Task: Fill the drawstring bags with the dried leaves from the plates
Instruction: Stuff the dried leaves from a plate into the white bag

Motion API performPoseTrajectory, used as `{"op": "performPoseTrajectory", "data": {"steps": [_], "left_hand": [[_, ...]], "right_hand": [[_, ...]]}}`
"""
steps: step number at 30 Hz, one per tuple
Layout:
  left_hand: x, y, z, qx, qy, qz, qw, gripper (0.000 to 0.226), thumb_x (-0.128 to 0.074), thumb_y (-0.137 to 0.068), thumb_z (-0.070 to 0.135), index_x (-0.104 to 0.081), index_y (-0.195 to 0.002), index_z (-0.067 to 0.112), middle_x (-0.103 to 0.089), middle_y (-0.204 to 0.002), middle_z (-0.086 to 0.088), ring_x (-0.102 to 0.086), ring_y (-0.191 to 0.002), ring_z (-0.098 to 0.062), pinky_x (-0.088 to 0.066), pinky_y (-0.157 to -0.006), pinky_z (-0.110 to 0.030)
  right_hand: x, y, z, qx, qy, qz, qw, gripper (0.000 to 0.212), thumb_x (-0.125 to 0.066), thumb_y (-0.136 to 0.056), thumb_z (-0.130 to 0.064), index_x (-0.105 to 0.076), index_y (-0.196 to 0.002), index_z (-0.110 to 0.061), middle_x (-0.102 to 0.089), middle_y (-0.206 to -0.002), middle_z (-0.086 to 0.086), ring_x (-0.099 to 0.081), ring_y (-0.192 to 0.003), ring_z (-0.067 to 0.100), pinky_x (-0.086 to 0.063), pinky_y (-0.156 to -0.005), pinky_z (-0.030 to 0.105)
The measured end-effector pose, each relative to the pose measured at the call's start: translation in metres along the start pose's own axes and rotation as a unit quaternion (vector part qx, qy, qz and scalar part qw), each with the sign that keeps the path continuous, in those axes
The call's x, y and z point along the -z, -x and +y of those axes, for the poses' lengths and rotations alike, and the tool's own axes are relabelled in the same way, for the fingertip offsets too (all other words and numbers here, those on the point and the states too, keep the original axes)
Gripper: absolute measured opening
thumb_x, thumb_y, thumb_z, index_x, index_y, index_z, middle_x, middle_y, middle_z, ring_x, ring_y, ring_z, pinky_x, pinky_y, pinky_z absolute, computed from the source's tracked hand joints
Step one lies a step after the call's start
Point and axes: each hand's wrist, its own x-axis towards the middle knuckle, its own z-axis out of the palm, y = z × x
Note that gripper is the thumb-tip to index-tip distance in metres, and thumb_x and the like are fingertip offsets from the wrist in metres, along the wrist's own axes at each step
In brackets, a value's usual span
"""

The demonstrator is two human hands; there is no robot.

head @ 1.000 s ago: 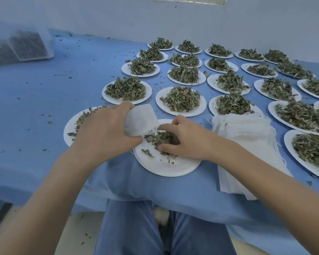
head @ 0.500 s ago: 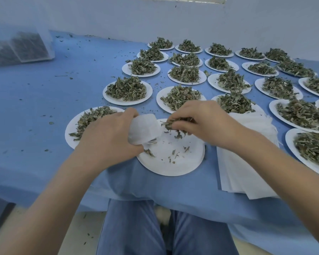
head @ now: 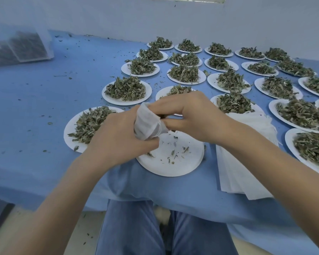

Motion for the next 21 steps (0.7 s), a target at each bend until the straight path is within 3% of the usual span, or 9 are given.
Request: {"op": "performPoseTrajectory", "data": {"steps": [3, 5, 8, 10, 14, 16, 19, 21], "left_hand": [[0.0, -0.001, -0.005, 0.022, 0.026, 0.016, 0.999, 0.041, -0.071, -0.06, 0.044, -0.055, -0.098, 0.043, -0.062, -0.074, 0.018, -0.051, -0.08, 0.012, -0.042, -0.066, -0.008], [0.001, -0.001, -0.005, 0.021, 0.028, 0.029, 0.999, 0.04, -0.071, -0.059, 0.05, -0.055, -0.094, 0.039, -0.06, -0.072, 0.019, -0.05, -0.078, 0.015, -0.038, -0.061, -0.004], [0.001, -0.001, 0.0, 0.014, 0.027, 0.026, 0.999, 0.04, -0.069, -0.057, 0.059, -0.053, -0.087, 0.039, -0.057, -0.081, 0.029, -0.05, -0.077, 0.016, -0.038, -0.056, -0.007], [0.0, -0.001, 0.004, 0.017, 0.023, 0.023, 0.999, 0.044, -0.067, -0.055, 0.062, -0.053, -0.091, 0.04, -0.059, -0.079, 0.024, -0.051, -0.077, 0.013, -0.039, -0.05, -0.014], [-0.004, -0.002, 0.013, 0.001, 0.003, 0.034, 0.999, 0.045, -0.063, -0.058, 0.06, -0.048, -0.094, 0.036, -0.063, -0.077, 0.014, -0.058, -0.076, -0.004, -0.051, -0.064, -0.031], [-0.004, -0.002, 0.015, -0.004, 0.0, 0.024, 1.0, 0.042, -0.062, -0.06, 0.058, -0.046, -0.092, 0.035, -0.063, -0.078, 0.013, -0.06, -0.078, -0.01, -0.051, -0.065, -0.035], [-0.003, -0.002, 0.012, -0.009, -0.015, 0.003, 1.0, 0.037, -0.06, -0.06, 0.059, -0.043, -0.089, 0.042, -0.06, -0.077, 0.017, -0.057, -0.076, -0.006, -0.047, -0.062, -0.031], [-0.001, -0.002, 0.009, -0.01, -0.024, -0.011, 1.0, 0.036, -0.062, -0.06, 0.058, -0.041, -0.085, 0.044, -0.057, -0.074, 0.02, -0.054, -0.072, 0.001, -0.041, -0.057, -0.025]], "right_hand": [[0.007, -0.001, 0.0, 0.003, 0.007, -0.084, 0.996, 0.038, -0.059, -0.088, -0.002, -0.064, -0.12, -0.02, -0.058, -0.129, -0.009, -0.057, -0.112, 0.009, -0.044, -0.094, 0.024], [0.008, -0.002, 0.002, 0.01, 0.037, -0.093, 0.995, 0.038, -0.057, -0.088, -0.001, -0.065, -0.118, -0.022, -0.056, -0.129, -0.01, -0.054, -0.108, 0.004, -0.042, -0.089, 0.018], [0.004, -0.003, 0.004, -0.015, 0.083, -0.024, 0.996, 0.03, -0.065, -0.083, -0.004, -0.071, -0.108, -0.02, -0.06, -0.111, -0.008, -0.057, -0.091, 0.006, -0.04, -0.077, 0.01], [-0.001, -0.002, 0.005, -0.03, 0.074, 0.029, 0.996, 0.028, -0.07, -0.077, -0.003, -0.074, -0.101, -0.016, -0.063, -0.095, -0.005, -0.057, -0.076, 0.007, -0.04, -0.071, 0.009], [-0.012, -0.001, 0.003, -0.06, 0.011, 0.072, 0.995, 0.024, -0.068, -0.072, 0.003, -0.075, -0.089, -0.012, -0.064, -0.067, -0.002, -0.05, -0.063, 0.005, -0.037, -0.059, 0.01], [-0.01, -0.003, 0.003, -0.077, 0.0, 0.027, 0.997, 0.022, -0.062, -0.077, 0.004, -0.074, -0.09, -0.009, -0.067, -0.067, 0.003, -0.048, -0.062, 0.005, -0.039, -0.06, 0.018], [0.001, -0.004, 0.006, -0.07, -0.026, -0.11, 0.991, 0.022, -0.05, -0.094, -0.009, -0.07, -0.102, -0.012, -0.067, -0.084, 0.019, -0.058, -0.074, 0.032, -0.049, -0.074, 0.039], [0.006, -0.002, 0.007, -0.071, -0.06, -0.137, 0.986, 0.026, -0.048, -0.095, -0.008, -0.068, -0.109, -0.019, -0.067, -0.093, 0.019, -0.06, -0.086, 0.039, -0.049, -0.079, 0.05]]}}
